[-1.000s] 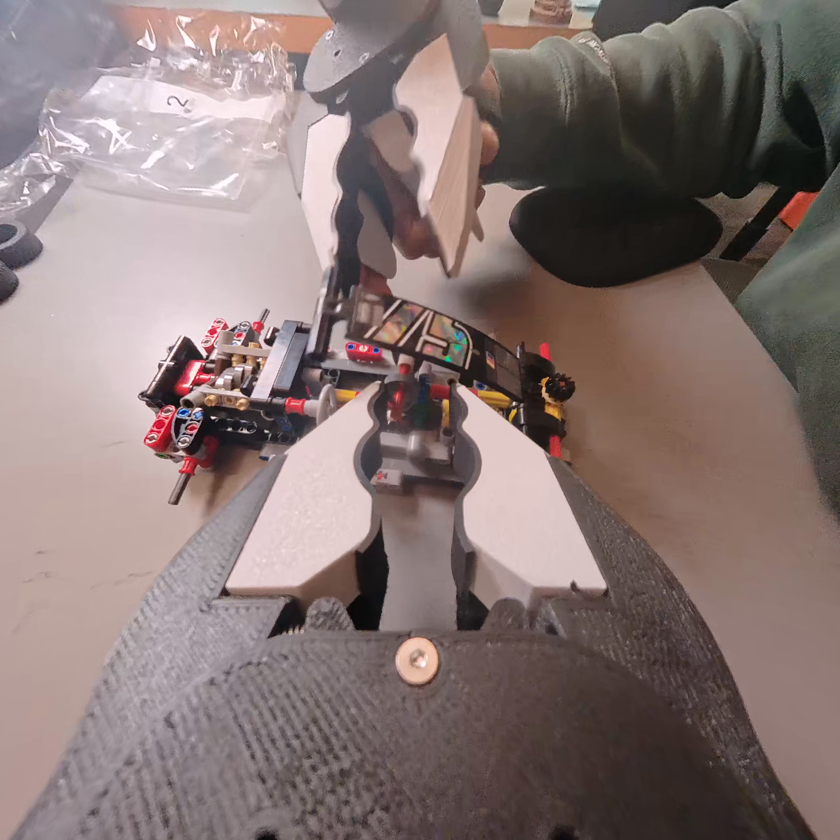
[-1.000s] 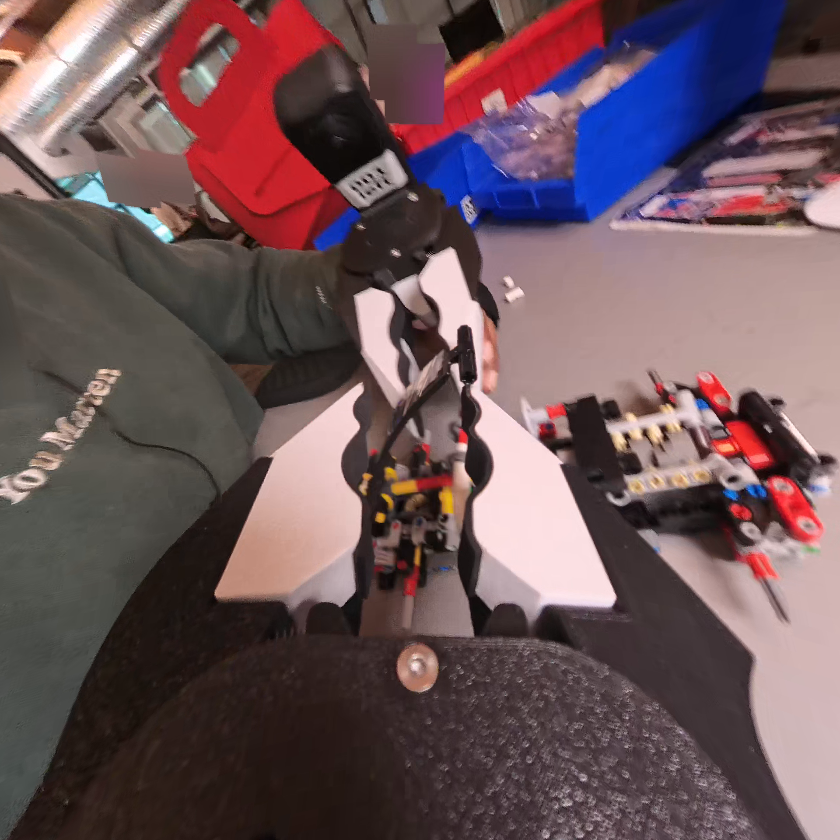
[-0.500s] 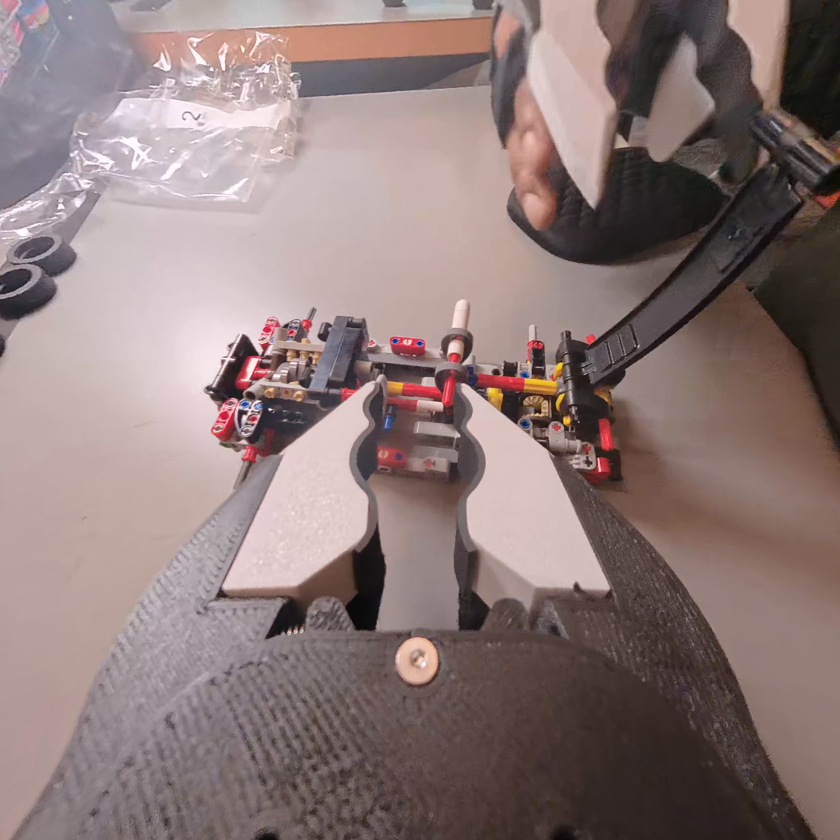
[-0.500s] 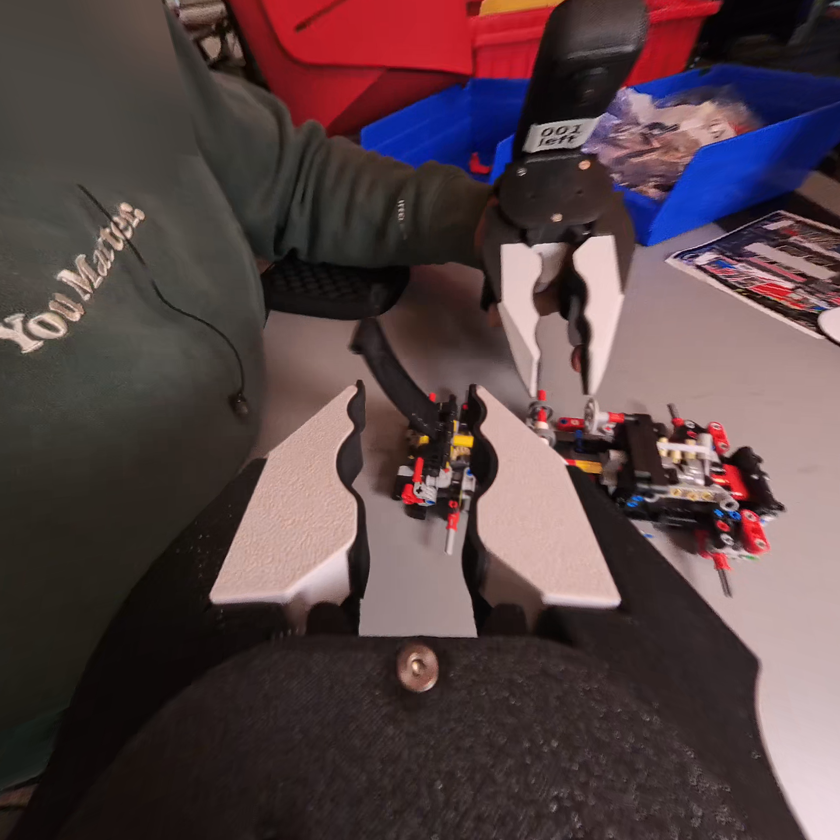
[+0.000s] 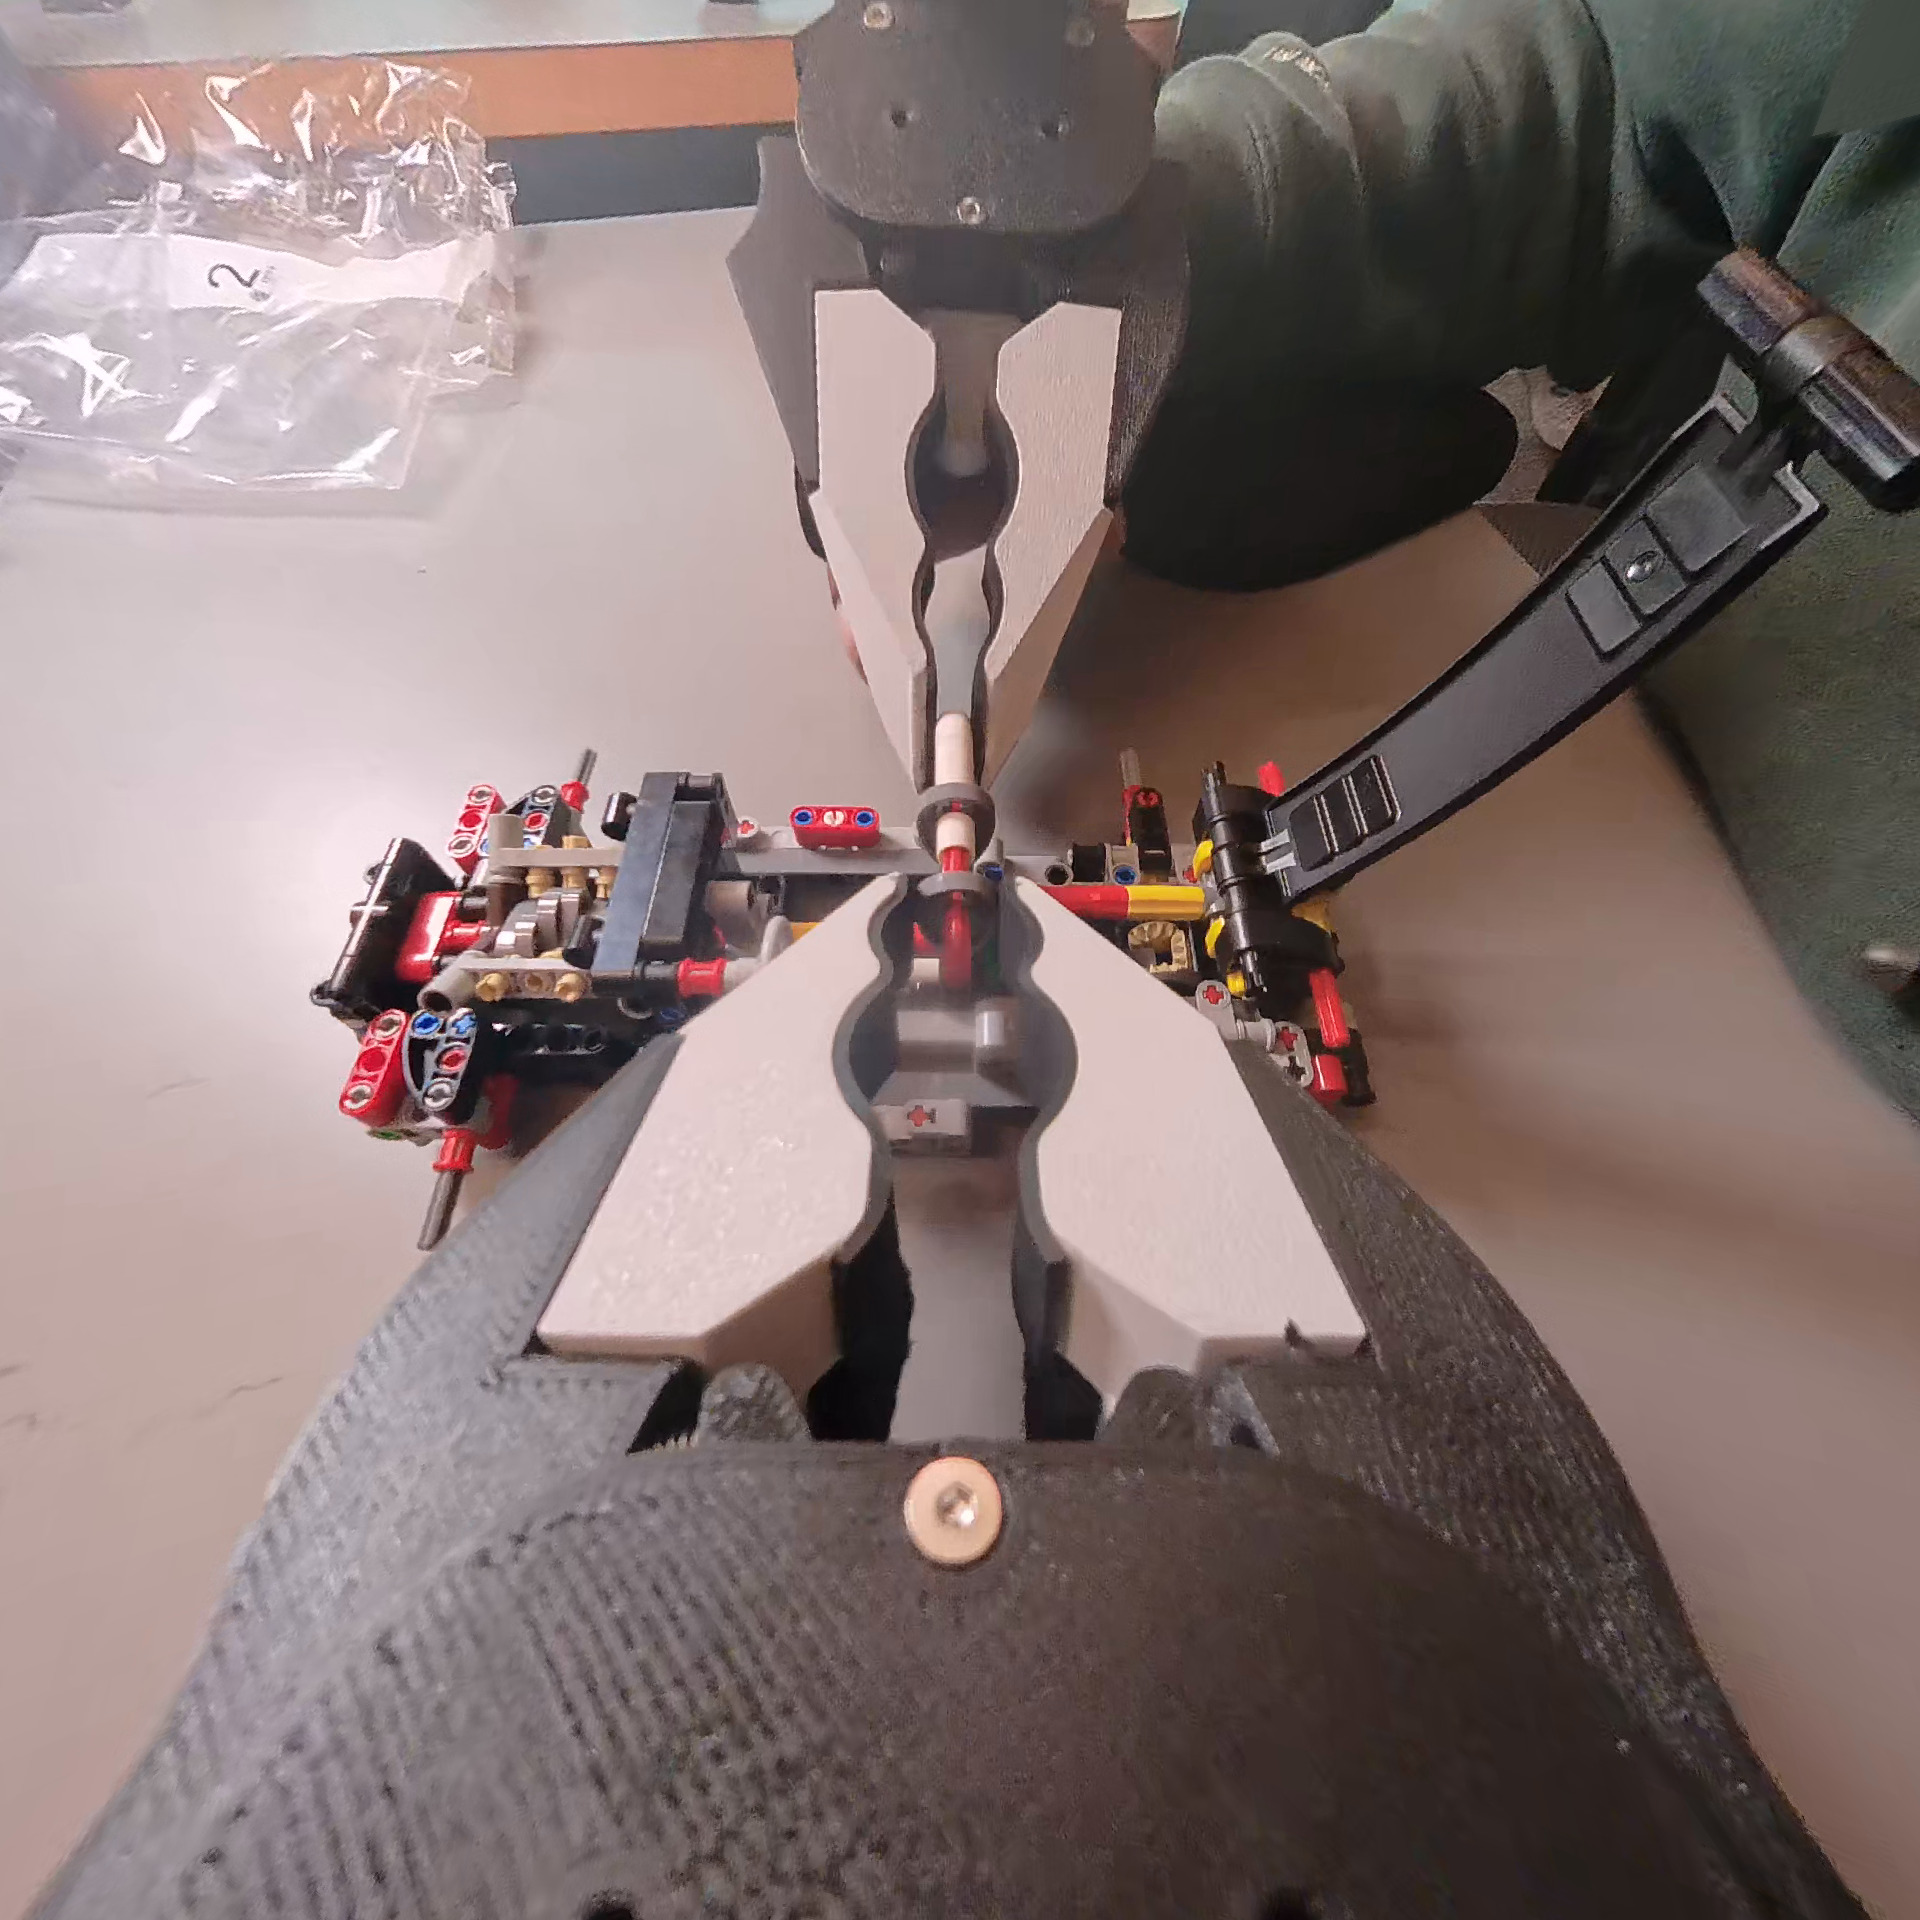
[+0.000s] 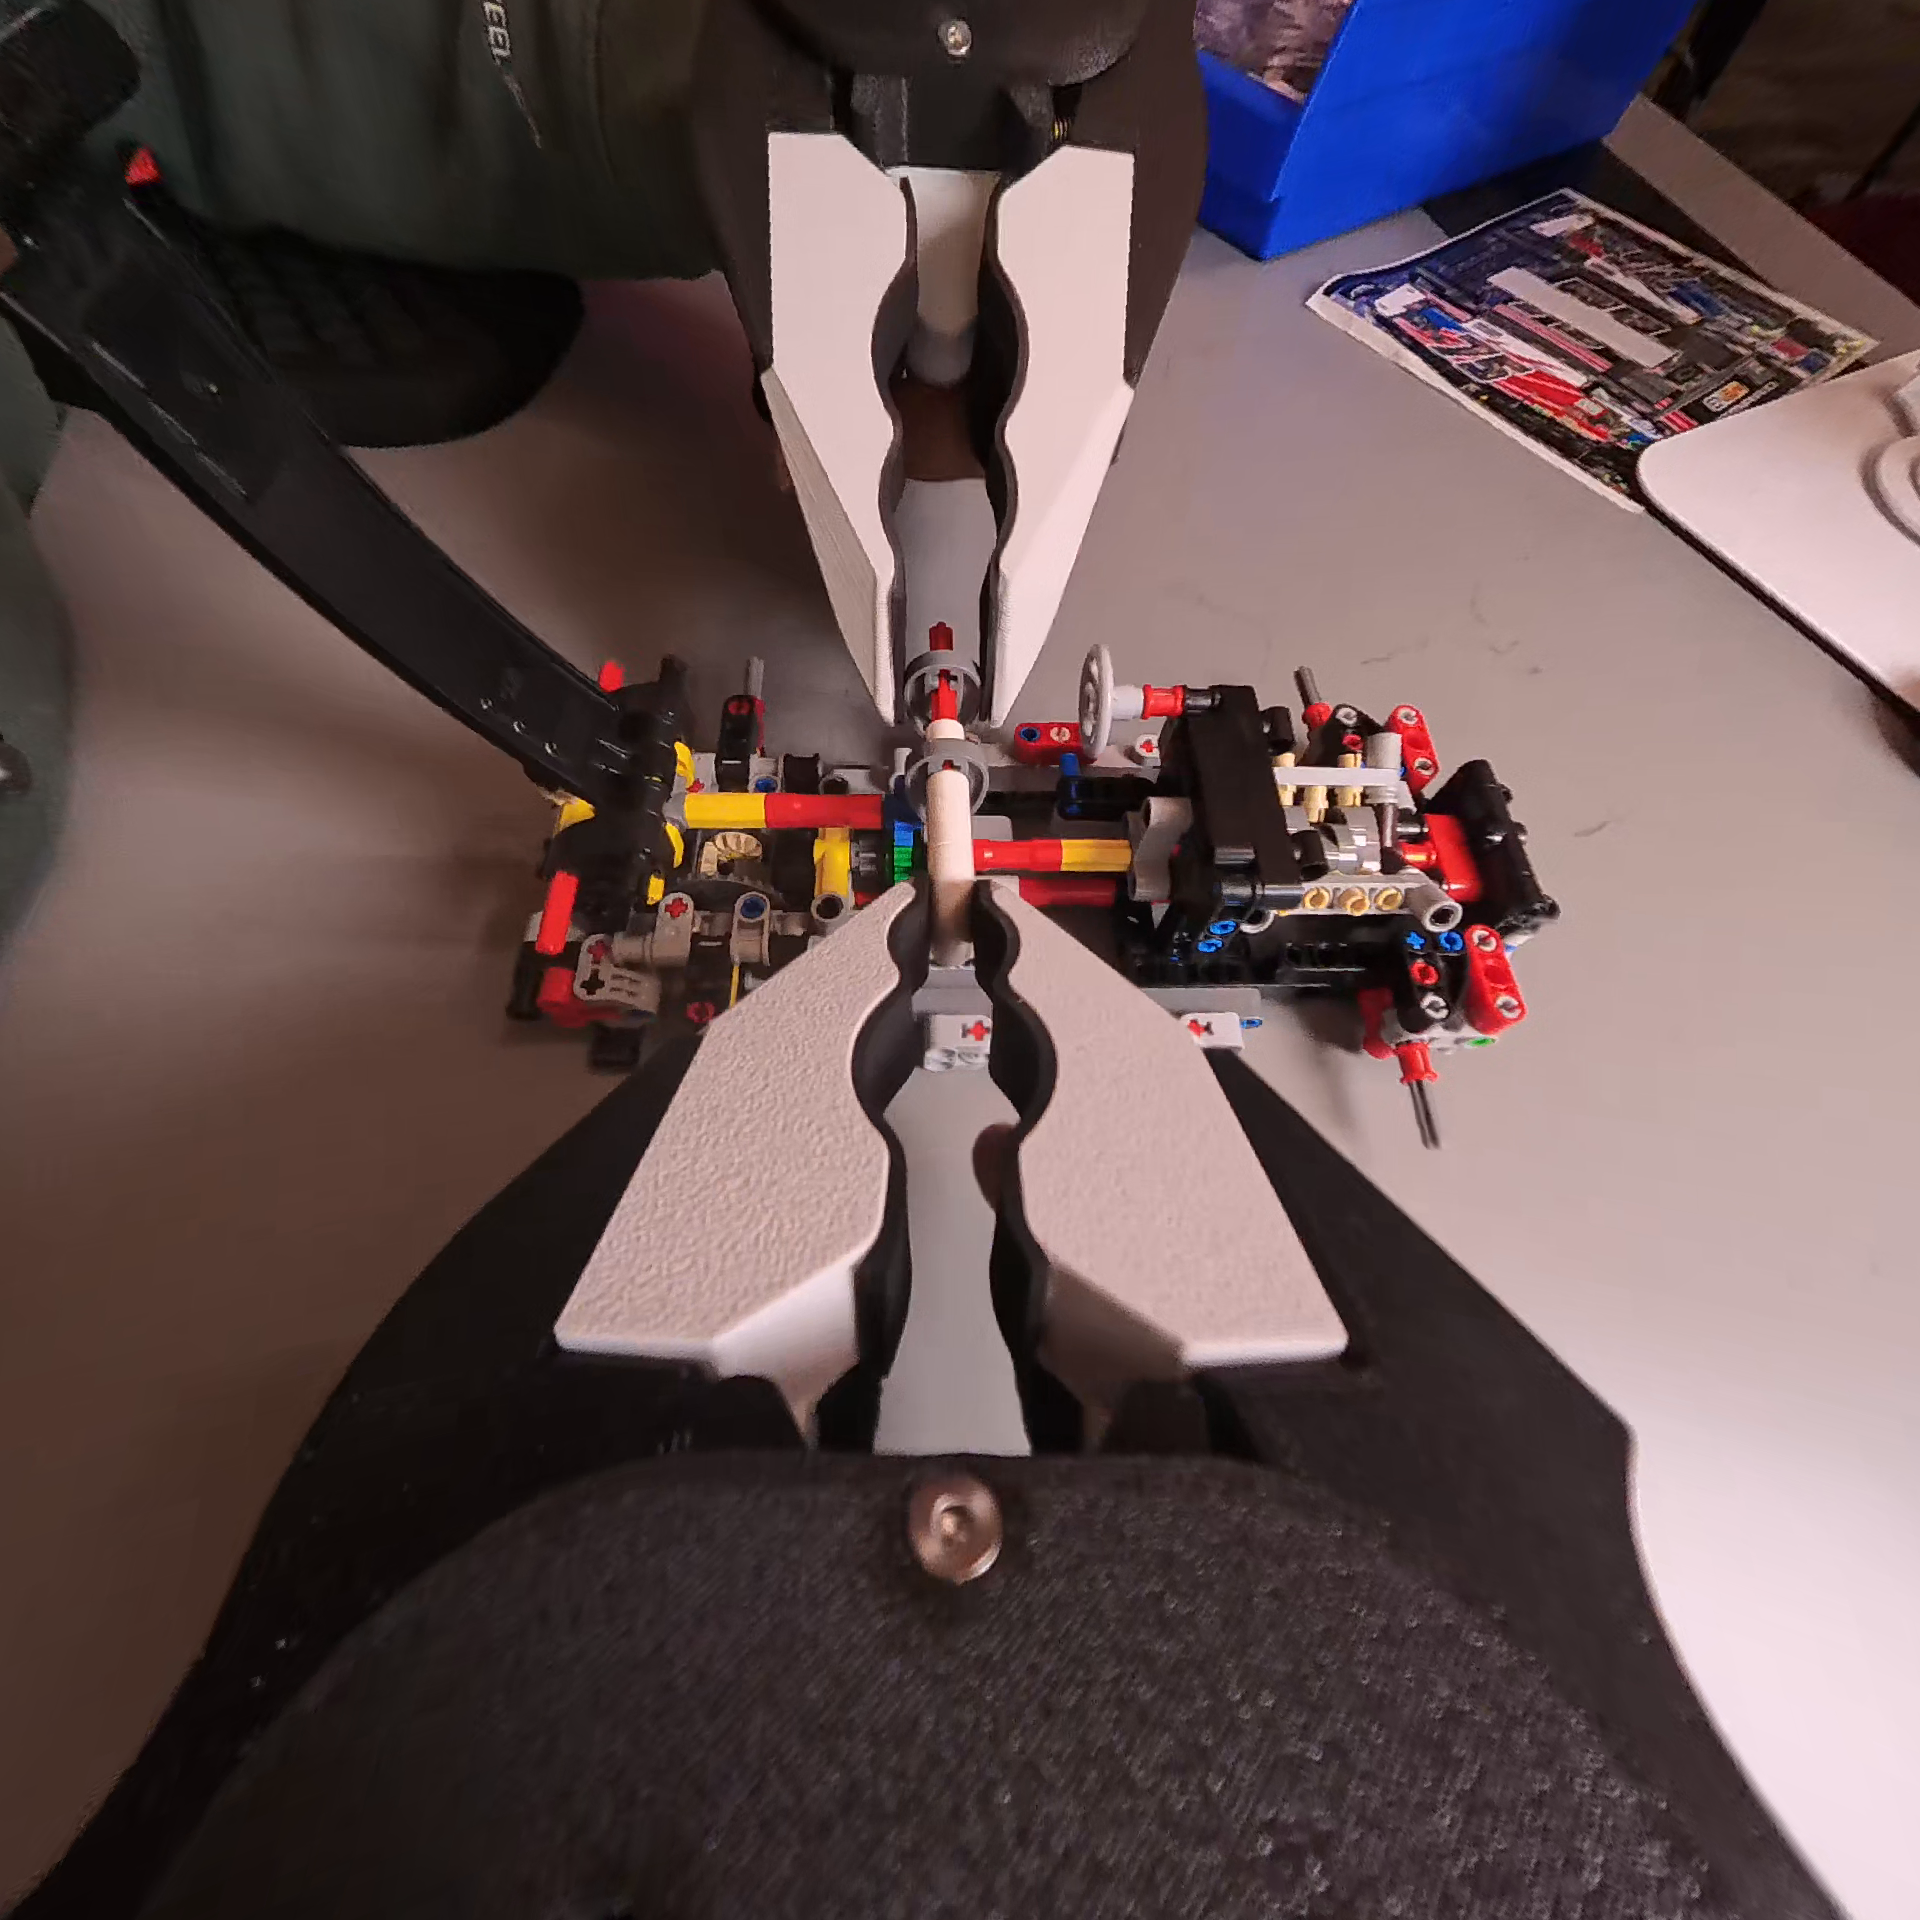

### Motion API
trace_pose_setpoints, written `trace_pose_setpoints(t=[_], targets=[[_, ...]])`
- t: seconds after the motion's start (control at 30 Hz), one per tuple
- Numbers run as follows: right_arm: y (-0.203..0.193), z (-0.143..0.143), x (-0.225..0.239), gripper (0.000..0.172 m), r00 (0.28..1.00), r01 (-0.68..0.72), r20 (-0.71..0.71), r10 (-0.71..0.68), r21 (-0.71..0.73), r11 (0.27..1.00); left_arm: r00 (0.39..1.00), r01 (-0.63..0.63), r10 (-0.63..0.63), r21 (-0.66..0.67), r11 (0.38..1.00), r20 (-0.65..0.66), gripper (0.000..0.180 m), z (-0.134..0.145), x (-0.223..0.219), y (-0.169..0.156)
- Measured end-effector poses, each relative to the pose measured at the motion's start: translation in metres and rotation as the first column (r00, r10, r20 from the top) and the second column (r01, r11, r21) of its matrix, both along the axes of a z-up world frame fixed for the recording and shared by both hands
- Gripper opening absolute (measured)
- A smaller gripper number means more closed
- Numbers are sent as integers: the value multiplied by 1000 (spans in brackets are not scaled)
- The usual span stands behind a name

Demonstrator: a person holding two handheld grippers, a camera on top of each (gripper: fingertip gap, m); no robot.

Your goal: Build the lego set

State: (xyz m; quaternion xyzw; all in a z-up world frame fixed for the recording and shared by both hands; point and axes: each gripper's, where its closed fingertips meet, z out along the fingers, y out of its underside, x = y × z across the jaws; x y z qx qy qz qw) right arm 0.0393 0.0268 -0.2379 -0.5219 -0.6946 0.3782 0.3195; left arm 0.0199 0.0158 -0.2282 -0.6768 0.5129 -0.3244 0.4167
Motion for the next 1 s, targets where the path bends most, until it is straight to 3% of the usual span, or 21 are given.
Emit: trace_pose_setpoints(t=[0.4, 0.9, 1.0], targets=[[3, -4, 2, 4, 998, 11, 64, -10, -20, 1000, 999, -31, 32, 22, 999, -21, 13, 0, 4, 3], [5, -2, -1, 5, 1000, 24, 20, -24, -29, 999, 999, -28, 29, 20, 999, -20, 13, -1, 2, 4], [4, -3, 0, 10, 1000, 20, 2, -20, -35, 999, 998, -55, 55, 5, 998, -12, 29, -4, -1, 4]])
